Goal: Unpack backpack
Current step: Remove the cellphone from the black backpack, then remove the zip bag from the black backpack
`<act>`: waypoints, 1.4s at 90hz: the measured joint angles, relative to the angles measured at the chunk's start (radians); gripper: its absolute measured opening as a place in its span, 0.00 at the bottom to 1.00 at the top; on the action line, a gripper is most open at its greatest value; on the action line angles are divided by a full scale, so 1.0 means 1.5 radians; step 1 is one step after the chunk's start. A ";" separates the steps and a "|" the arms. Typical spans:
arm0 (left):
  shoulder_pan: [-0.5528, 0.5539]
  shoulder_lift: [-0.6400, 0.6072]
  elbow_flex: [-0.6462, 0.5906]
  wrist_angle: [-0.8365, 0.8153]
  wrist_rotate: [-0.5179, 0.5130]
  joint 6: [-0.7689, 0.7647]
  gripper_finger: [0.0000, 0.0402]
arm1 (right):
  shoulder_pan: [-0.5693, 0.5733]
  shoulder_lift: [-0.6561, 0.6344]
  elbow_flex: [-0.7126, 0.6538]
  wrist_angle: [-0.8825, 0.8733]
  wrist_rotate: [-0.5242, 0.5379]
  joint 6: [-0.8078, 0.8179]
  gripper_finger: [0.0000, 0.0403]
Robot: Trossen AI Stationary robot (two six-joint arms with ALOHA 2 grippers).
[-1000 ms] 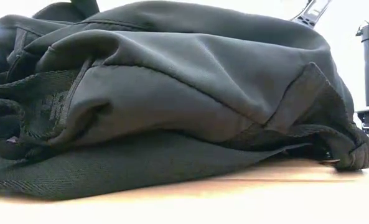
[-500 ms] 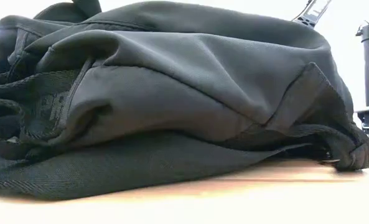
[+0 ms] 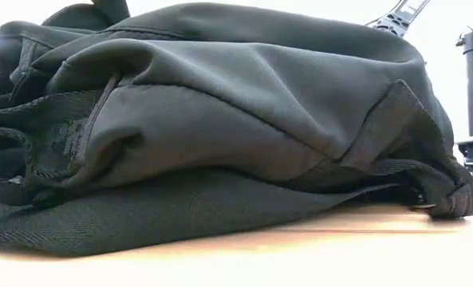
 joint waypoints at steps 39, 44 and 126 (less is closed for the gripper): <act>0.000 0.000 0.000 0.002 0.002 -0.002 0.02 | 0.012 -0.013 0.001 0.003 -0.016 -0.008 0.39; 0.000 0.000 0.000 0.002 0.002 -0.002 0.02 | 0.012 -0.021 0.001 0.001 -0.034 -0.009 0.39; -0.020 0.000 0.000 -0.017 0.037 0.030 0.02 | 0.137 -0.038 0.071 -0.089 -0.154 -0.024 0.43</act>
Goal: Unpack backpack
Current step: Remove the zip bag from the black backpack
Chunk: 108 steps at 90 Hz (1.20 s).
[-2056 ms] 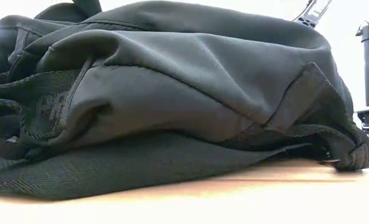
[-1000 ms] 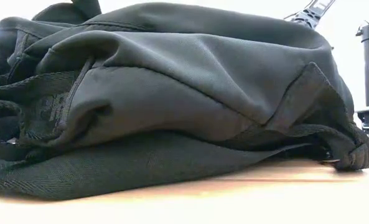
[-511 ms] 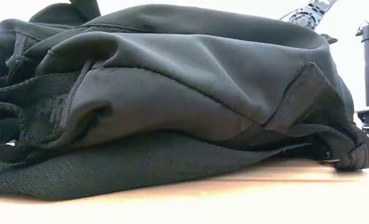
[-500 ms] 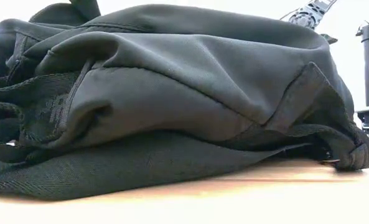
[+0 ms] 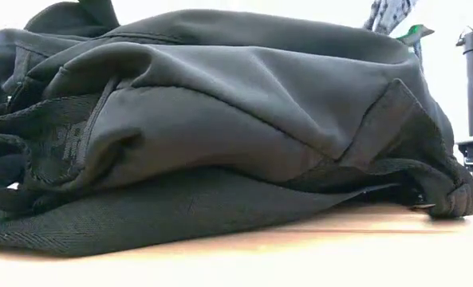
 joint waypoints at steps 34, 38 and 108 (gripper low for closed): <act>-0.032 -0.007 0.000 -0.012 0.000 -0.018 0.02 | 0.147 -0.002 0.170 0.178 -0.003 -0.125 0.43; -0.032 -0.009 0.000 -0.013 -0.002 -0.018 0.02 | 0.167 -0.002 0.176 0.236 -0.009 -0.165 0.43; 0.025 -0.014 0.000 0.034 -0.094 -0.012 0.02 | 0.224 0.176 0.183 0.660 -0.276 -0.443 0.41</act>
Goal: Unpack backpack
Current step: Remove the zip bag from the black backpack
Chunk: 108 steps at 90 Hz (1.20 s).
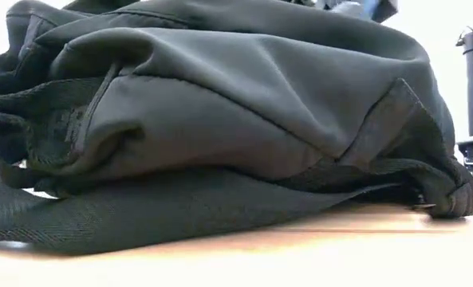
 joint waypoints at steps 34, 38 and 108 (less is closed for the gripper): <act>0.006 0.000 0.000 0.104 -0.002 0.105 0.02 | 0.027 0.031 0.067 -0.084 -0.377 0.144 0.39; 0.006 0.001 0.000 0.105 -0.002 0.105 0.02 | 0.036 0.031 0.075 -0.094 -0.382 0.132 0.39; 0.013 0.001 0.000 0.108 0.006 0.140 0.02 | 0.042 0.028 0.168 -0.227 0.049 0.005 0.39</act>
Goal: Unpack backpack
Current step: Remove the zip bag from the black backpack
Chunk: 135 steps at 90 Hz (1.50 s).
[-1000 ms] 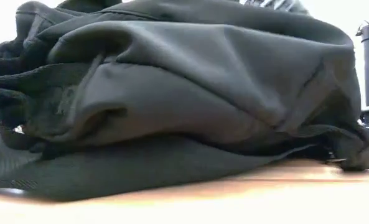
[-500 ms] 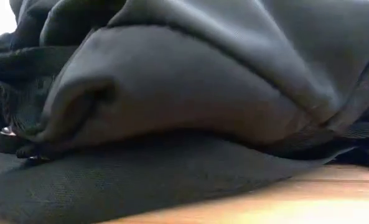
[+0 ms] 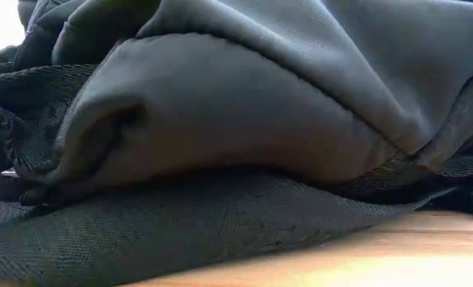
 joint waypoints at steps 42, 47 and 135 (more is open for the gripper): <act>0.019 0.000 0.000 -0.063 -0.043 0.054 0.02 | -0.005 0.075 -0.001 0.116 -0.084 -0.063 0.39; 0.021 0.000 0.000 -0.063 -0.050 0.066 0.02 | -0.011 0.077 -0.001 0.133 -0.027 -0.061 0.39; 0.021 0.001 -0.013 -0.059 -0.101 0.066 0.02 | -0.001 0.117 0.000 0.105 0.049 -0.041 0.40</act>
